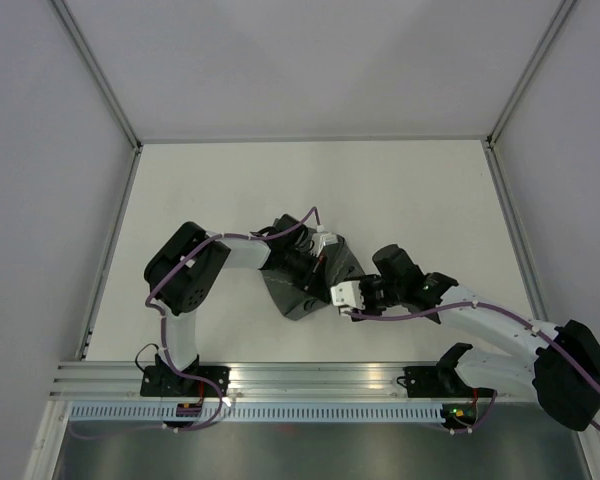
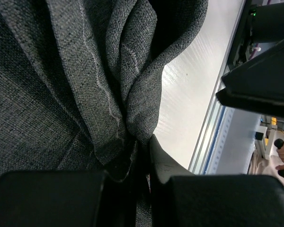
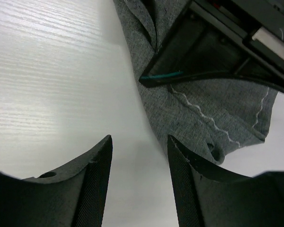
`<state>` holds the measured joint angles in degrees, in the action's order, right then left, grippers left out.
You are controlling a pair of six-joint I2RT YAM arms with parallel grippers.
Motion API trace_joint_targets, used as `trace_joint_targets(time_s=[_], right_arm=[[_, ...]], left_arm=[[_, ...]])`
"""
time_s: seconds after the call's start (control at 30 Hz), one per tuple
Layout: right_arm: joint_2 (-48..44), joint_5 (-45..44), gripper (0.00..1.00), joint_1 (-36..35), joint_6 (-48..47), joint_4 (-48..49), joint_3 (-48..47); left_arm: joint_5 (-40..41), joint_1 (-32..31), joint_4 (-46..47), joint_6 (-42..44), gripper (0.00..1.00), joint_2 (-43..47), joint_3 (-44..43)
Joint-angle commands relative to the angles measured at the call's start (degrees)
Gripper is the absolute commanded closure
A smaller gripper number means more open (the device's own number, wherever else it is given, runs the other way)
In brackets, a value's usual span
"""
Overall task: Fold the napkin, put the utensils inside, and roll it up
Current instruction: Roll the napkin with the utensil
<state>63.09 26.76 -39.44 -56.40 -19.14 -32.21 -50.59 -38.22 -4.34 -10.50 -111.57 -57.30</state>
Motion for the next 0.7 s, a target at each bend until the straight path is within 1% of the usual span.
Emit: trace_joint_targets(time_s=[0.0,0.17,0.27,0.4,0.57,0.6,0.67], right_arm=[[1.42,-6.1,0.44,-4.66,-2.57,7.96,1.09],[4.14,-11.55,0.44,-10.12,-3.71,13.15,2.85],[6.78,-13.48,0.44,-11.97,-4.42,15.0,2.94],[10.81,-16.12,0.44,-12.15,-6.52,18.34,3.46],[14.25,-18.06,0.46,-12.15,-8.11,18.69,3.11],[15.47,-18.76,0.46,-12.06,-8.37,18.7,3.2],[16.18,-19.82,0.53,-11.98,-8.37,18.7,3.29]], left_arm=[[-2.06,0.16,-2.34,-1.98,0.98,-2.07,0.96],[-2.5,0.25,-1.55,-1.98,0.98,-2.69,1.75],[-2.76,0.25,-1.02,-2.15,0.98,-2.86,2.19],[-2.94,0.34,-0.93,-1.89,0.98,-3.04,2.28],[-3.38,0.42,-1.02,-1.72,0.98,-3.04,2.19],[-3.46,0.42,-0.94,-1.63,0.98,-3.04,2.28],[-3.46,0.51,-1.2,-1.54,0.98,-2.95,2.28]])
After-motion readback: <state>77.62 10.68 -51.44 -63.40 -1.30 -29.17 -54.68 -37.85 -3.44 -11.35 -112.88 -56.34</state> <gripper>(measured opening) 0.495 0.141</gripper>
